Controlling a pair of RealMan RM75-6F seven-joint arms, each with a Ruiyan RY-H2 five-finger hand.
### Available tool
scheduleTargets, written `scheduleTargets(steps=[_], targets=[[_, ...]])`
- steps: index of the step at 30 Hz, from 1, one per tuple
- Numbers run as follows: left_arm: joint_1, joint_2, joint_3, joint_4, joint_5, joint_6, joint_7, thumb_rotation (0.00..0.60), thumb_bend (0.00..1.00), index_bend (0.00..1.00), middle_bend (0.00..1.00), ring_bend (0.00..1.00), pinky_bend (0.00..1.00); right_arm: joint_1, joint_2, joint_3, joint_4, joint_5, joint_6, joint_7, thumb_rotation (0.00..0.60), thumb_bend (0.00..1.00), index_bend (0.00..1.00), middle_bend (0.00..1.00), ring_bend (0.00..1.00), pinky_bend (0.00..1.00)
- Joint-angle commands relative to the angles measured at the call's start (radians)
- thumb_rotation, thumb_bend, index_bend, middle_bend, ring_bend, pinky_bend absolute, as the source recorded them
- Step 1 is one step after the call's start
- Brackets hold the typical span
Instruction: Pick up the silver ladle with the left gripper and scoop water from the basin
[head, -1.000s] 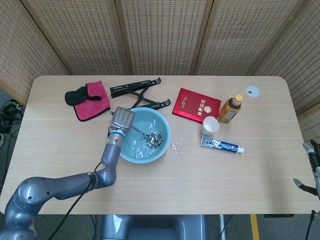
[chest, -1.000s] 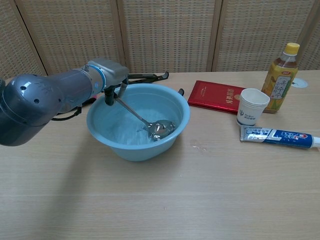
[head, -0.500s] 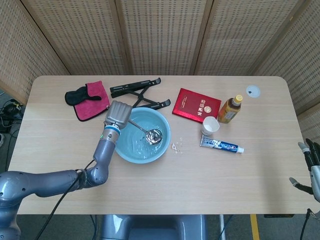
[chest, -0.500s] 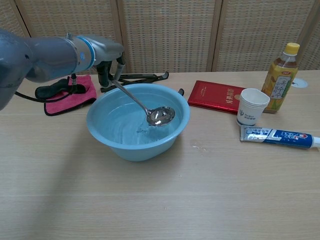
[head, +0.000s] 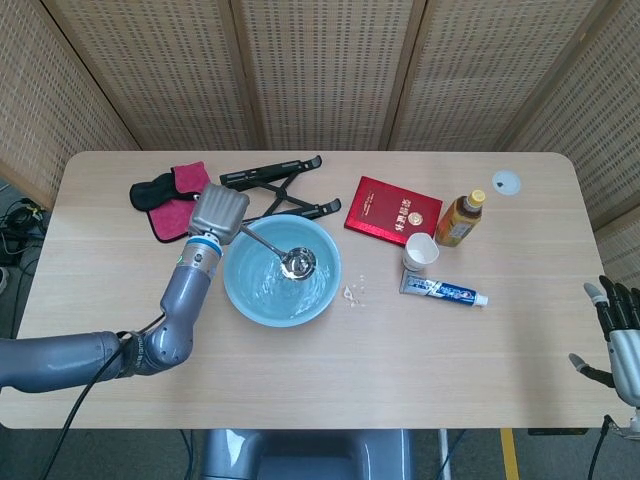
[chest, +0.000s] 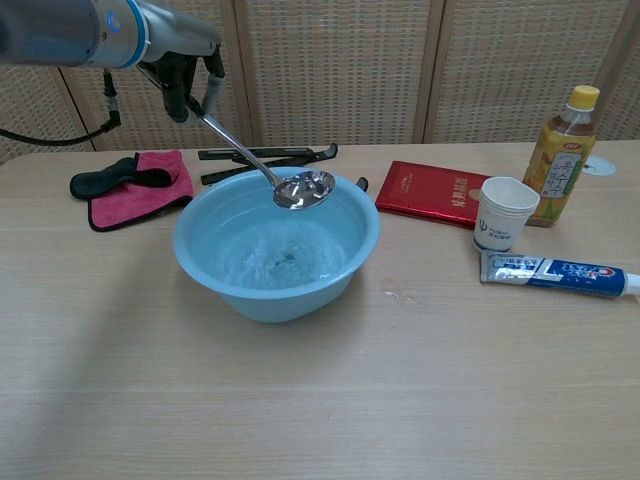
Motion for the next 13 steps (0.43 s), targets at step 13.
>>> scheduleTargets(steps=[13], targets=[[-0.078,0.100,0.024,-0.092,-0.123,0.052,0.035,0.600,0.71,0.75,0.92,0.88,1.00,0.004,0.001,0.000,-0.028,-0.006,0.003,-0.024,0.600,0.00,0.00,0.00,0.00,0.00]])
